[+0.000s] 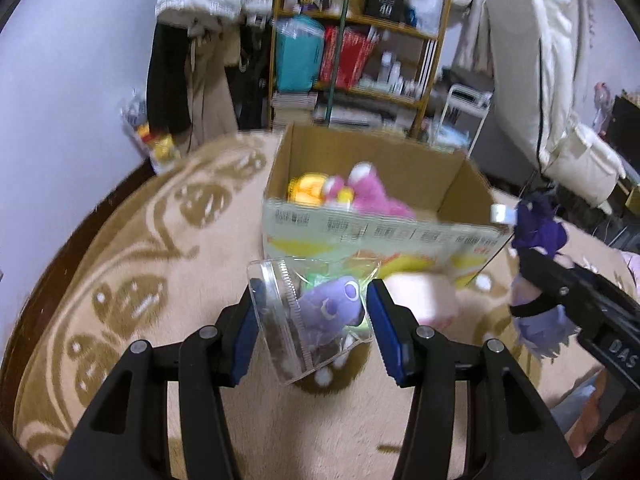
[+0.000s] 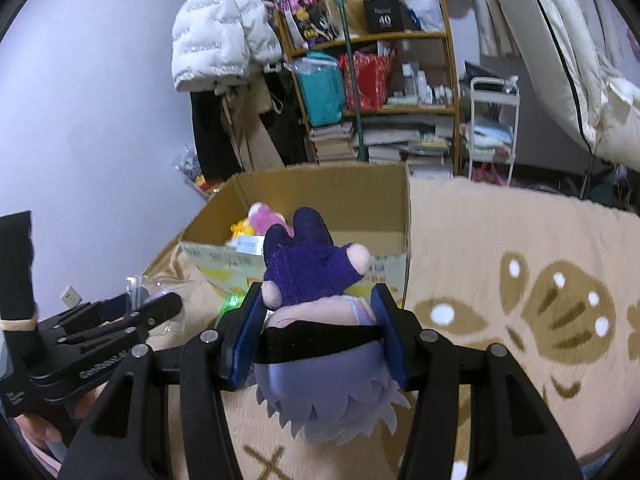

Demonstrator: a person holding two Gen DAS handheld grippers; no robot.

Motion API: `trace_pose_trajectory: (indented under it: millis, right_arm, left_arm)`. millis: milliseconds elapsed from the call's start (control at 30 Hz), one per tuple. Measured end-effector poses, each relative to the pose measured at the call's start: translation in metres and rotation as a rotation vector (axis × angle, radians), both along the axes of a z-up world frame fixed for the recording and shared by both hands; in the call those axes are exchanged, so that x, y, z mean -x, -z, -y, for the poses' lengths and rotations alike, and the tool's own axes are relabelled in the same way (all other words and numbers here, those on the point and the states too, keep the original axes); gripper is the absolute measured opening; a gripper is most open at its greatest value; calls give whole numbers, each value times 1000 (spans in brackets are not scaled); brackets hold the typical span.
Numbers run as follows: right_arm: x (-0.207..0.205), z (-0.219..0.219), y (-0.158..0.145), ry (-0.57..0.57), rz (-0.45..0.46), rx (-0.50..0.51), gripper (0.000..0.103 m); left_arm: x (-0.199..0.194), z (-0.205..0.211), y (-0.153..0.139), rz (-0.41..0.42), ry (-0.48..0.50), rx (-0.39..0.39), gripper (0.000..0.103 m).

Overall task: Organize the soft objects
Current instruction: 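Lift the clear bag with the left tool while the right tool lifts the doll over the box, then open the left tool over the box while the right tool releases the doll inside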

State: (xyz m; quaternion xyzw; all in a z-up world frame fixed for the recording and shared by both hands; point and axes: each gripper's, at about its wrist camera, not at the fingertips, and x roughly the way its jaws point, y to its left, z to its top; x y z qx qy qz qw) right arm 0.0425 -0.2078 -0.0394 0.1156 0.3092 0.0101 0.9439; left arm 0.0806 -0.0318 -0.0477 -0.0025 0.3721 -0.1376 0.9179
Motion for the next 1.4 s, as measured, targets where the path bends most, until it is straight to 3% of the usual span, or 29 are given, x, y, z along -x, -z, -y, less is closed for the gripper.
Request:
trace_pose_trajectory:
  millis: [333,600,933,1233,1400]
  right_arm:
    - [-8,12,-15,25,83,14,57]
    - [-23,16,-24,23,130,37,57]
    - [-46,19,-23,-1,143,45,57]
    - [-60,22,-20,-8,154,46,58]
    - [-75,27,-15,-7,147,36,58]
  left_arm:
    - [-9,0,-27,142,-7,22,51]
    - [-18,12,-35,210,29,-21,51]
    - [-42,26,-36,241,63,-69,51]
    - [-63,42,-18,236,86,-125,51]
    - [-74,44,-11,222,74,-113,52]
